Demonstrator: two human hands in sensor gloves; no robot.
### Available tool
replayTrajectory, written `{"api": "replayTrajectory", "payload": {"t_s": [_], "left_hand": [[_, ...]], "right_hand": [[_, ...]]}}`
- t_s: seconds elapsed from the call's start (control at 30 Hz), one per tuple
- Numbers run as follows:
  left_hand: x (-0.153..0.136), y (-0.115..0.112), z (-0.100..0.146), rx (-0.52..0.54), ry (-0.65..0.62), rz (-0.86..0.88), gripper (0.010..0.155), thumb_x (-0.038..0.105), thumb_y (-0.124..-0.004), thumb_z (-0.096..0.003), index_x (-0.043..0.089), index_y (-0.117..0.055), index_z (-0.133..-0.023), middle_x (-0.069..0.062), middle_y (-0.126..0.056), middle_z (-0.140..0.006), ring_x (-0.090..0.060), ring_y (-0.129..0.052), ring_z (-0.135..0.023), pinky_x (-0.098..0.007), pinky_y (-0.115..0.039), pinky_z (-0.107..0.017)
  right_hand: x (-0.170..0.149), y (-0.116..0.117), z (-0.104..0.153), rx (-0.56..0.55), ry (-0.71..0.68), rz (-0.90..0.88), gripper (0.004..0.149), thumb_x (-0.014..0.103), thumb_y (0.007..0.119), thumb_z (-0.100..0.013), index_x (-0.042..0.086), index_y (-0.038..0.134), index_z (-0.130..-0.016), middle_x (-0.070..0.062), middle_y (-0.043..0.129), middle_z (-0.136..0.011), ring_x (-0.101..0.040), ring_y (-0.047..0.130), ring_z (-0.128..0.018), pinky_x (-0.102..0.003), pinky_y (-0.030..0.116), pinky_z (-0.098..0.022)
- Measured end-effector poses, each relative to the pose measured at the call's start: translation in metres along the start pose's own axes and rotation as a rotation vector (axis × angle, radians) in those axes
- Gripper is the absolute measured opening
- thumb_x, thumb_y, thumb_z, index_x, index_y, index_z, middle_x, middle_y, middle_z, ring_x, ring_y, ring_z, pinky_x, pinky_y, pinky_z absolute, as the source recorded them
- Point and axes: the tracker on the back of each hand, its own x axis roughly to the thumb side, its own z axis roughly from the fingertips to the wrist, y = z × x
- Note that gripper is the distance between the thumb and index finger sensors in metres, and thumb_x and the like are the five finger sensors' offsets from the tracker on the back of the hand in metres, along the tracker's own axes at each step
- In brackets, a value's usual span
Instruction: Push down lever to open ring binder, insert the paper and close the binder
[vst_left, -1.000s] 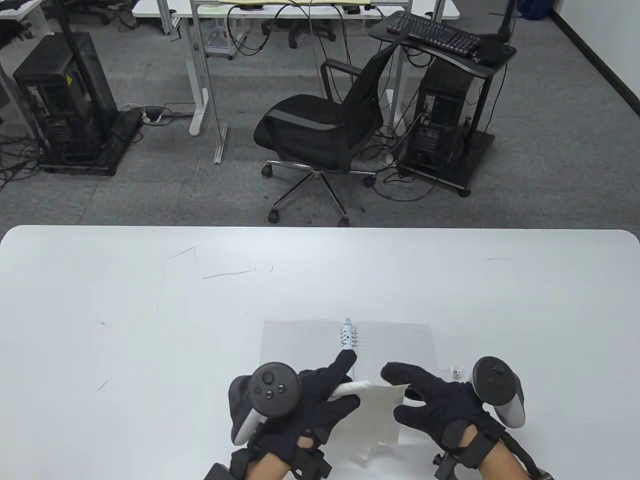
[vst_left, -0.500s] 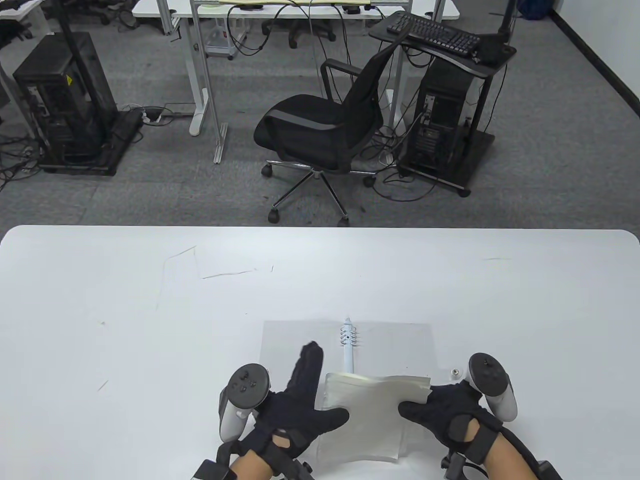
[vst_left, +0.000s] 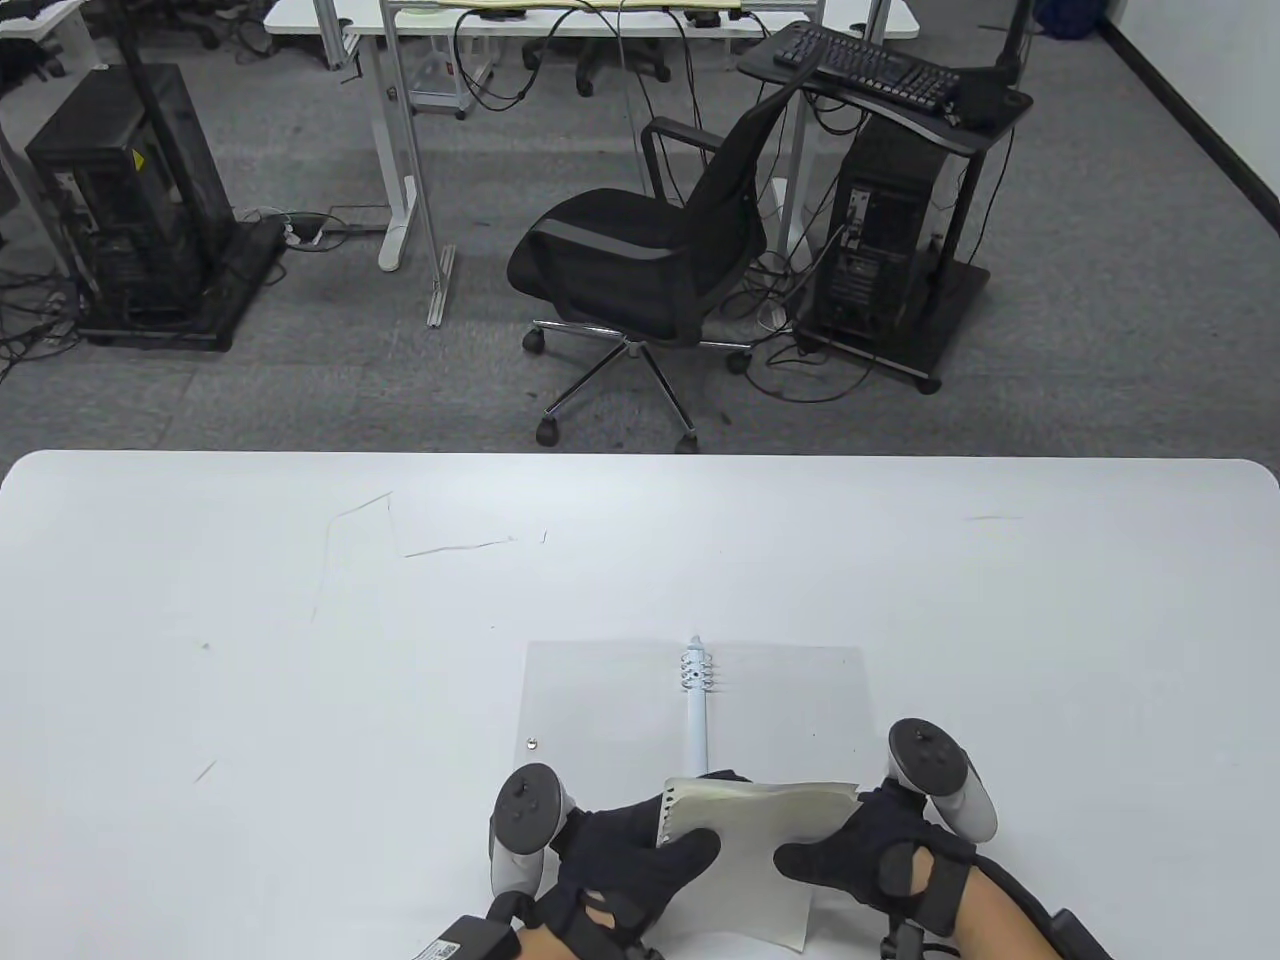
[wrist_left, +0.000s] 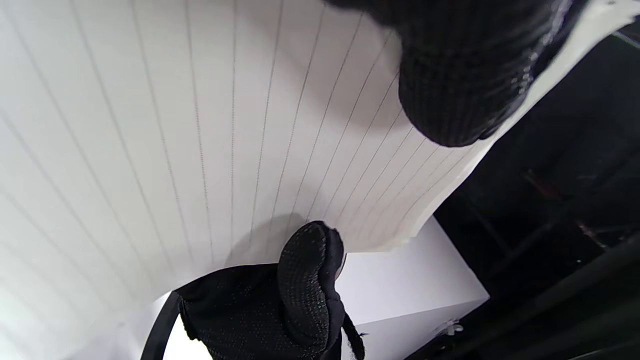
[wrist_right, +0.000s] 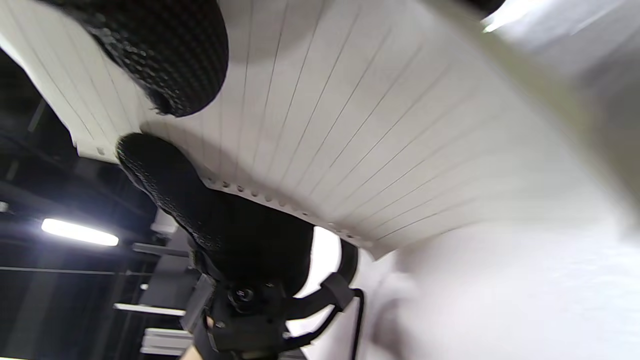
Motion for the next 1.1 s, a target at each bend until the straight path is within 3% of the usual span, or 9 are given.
{"api": "replayTrajectory", "payload": {"t_s": [0.1,0.23,0.43,0.57,0.67,0.8,0.87,0.93,1.1], "left_hand": [[0.012,-0.003,0.003,0.054,-0.082,-0.02,0.041,0.056,-0.086,-0.0418,0.051,-0.085,-0.083,0.016,-0.081,-0.106,-0.028,-0.072,-0.108,-0.065,-0.051,-0.076],[0.014,-0.003,0.005,0.092,-0.088,-0.005,0.042,0.056,-0.083,-0.0428,0.053,-0.082,-0.085,0.016,-0.069,-0.112,-0.03,-0.066,-0.11,-0.065,-0.049,-0.076],[0.012,-0.002,0.006,0.107,0.014,-0.044,0.046,0.054,-0.083,-0.0441,0.052,-0.075,-0.089,0.011,-0.064,-0.115,-0.034,-0.065,-0.11,-0.066,-0.048,-0.074],[0.02,0.003,0.0,0.005,-0.016,-0.067,0.074,0.053,-0.09,-0.0425,0.051,-0.045,-0.101,0.014,-0.045,-0.121,-0.034,-0.051,-0.116,-0.068,-0.041,-0.077],[0.025,0.001,0.0,-0.012,-0.074,-0.084,0.058,0.048,-0.092,-0.0439,0.052,-0.066,-0.096,0.018,-0.059,-0.117,-0.031,-0.058,-0.114,-0.068,-0.044,-0.076],[0.041,-0.014,0.002,-0.023,-0.186,-0.04,0.042,0.049,-0.087,-0.0457,0.049,-0.081,-0.087,0.02,-0.076,-0.108,-0.025,-0.072,-0.108,-0.063,-0.052,-0.075],[0.041,-0.016,0.004,-0.009,-0.178,-0.063,0.044,0.05,-0.086,-0.0451,0.048,-0.08,-0.088,0.019,-0.078,-0.107,-0.024,-0.072,-0.108,-0.062,-0.054,-0.075],[0.031,-0.012,0.002,-0.022,-0.106,-0.107,0.055,0.052,-0.088,-0.0433,0.047,-0.07,-0.095,0.016,-0.07,-0.112,-0.029,-0.068,-0.11,-0.064,-0.05,-0.075],[0.004,-0.009,0.0,-0.042,0.045,-0.021,0.057,0.051,-0.09,-0.0431,0.045,-0.07,-0.096,0.014,-0.07,-0.112,-0.029,-0.068,-0.109,-0.065,-0.05,-0.075]], "right_hand": [[0.014,0.003,0.002,-0.053,-0.105,-0.029,0.055,0.041,0.083,-0.05,0.026,0.071,-0.101,-0.008,0.071,-0.112,-0.043,0.07,-0.099,-0.061,0.055,-0.07],[0.035,0.006,0.009,-0.121,-0.14,0.062,0.067,0.045,0.082,-0.05,0.029,0.053,-0.109,-0.01,0.055,-0.118,-0.045,0.058,-0.104,-0.067,0.058,-0.066],[0.051,0.002,0.011,-0.115,-0.089,0.101,0.051,0.038,0.075,-0.052,0.03,0.069,-0.102,-0.009,0.07,-0.112,-0.043,0.074,-0.097,-0.064,0.066,-0.062],[0.035,-0.001,0.024,-0.109,-0.053,0.134,0.05,0.037,0.074,-0.052,0.03,0.071,-0.101,-0.007,0.076,-0.109,-0.043,0.078,-0.094,-0.062,0.066,-0.063],[0.027,0.004,0.028,-0.138,-0.119,0.071,0.049,0.037,0.075,-0.052,0.03,0.072,-0.101,-0.006,0.075,-0.11,-0.042,0.073,-0.097,-0.061,0.062,-0.065],[0.045,0.014,0.028,-0.115,-0.231,0.101,0.049,0.038,0.075,-0.052,0.031,0.072,-0.1,-0.005,0.074,-0.111,-0.041,0.069,-0.099,-0.059,0.059,-0.068],[0.044,0.015,0.029,-0.154,-0.242,0.145,0.055,0.043,0.078,-0.05,0.031,0.068,-0.102,-0.004,0.073,-0.111,-0.039,0.066,-0.101,-0.06,0.057,-0.069],[0.031,0.015,0.029,-0.183,-0.215,0.154,0.062,0.047,0.082,-0.047,0.027,0.065,-0.104,-0.006,0.069,-0.112,-0.041,0.063,-0.102,-0.063,0.057,-0.068],[0.008,0.014,0.025,-0.174,-0.18,-0.029,0.064,0.049,0.084,-0.047,0.024,0.066,-0.103,-0.008,0.07,-0.111,-0.043,0.064,-0.101,-0.064,0.057,-0.068]]}}
